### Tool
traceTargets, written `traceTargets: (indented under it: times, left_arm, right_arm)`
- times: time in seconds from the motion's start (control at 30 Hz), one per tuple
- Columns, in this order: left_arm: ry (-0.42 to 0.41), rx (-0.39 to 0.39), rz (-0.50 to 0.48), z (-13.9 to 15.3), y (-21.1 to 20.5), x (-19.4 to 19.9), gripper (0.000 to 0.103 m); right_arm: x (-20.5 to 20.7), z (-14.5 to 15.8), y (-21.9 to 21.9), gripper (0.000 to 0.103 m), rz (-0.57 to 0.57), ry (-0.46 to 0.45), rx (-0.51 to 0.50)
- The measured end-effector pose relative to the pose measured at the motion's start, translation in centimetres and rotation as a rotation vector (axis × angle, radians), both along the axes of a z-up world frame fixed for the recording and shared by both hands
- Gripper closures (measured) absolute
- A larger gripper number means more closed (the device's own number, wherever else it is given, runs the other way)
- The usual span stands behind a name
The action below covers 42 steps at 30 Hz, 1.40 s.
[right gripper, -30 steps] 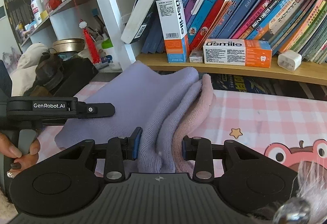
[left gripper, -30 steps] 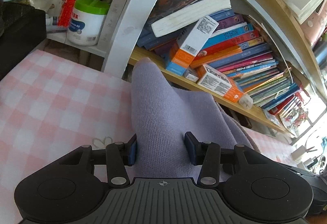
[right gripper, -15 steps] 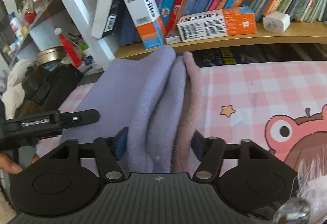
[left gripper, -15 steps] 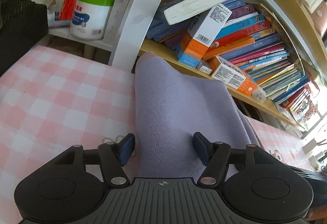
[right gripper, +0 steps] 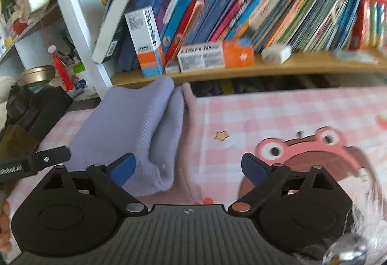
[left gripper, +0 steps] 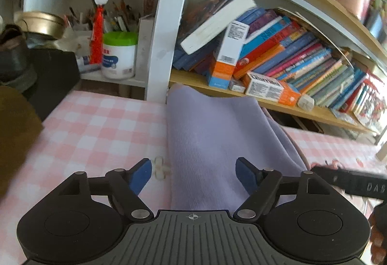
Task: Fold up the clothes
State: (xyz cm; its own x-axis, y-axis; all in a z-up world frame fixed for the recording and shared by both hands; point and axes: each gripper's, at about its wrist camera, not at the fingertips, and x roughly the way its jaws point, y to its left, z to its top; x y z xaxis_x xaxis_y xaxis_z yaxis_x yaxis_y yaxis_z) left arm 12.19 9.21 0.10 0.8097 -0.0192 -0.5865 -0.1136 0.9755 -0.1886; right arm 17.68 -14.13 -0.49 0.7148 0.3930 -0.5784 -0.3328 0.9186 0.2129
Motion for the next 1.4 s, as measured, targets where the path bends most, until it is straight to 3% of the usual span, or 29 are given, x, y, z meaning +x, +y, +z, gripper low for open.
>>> traceTargets:
  times: [0.2,0.6,0.67,1.0,1.4]
  left_arm:
    - [0.014,0.039,0.029,0.3,-2.0,-2.7,0.017]
    - [0.096,0.079,0.019,-1.0,-5.6,-7.0,0.013]
    - [0.099,0.096,0.023,-0.9,-5.8,-7.3,0.007]
    - [0.104,0.134,0.089,-0.6,-6.4,-8.8,0.007]
    - [0.126,0.131,0.061,-0.9,-6.9,-9.6,0.007]
  right_arm:
    - [-3.2,0.4,-0.2,0.004,0.004,-0.025,-0.087]
    - [-8.1,-1.0,-2.0,0.003,-0.075,0.038,-0.127]
    - [-8.5,-1.0,-2.2,0.002,-0.077,0.037,-0.129]
    - [-10.0,-0.3,-2.2,0.0,-0.066,0.02,-0.126]
    - [-11.7,-0.7,-2.2,0.0,-0.085,0.04,-0.125]
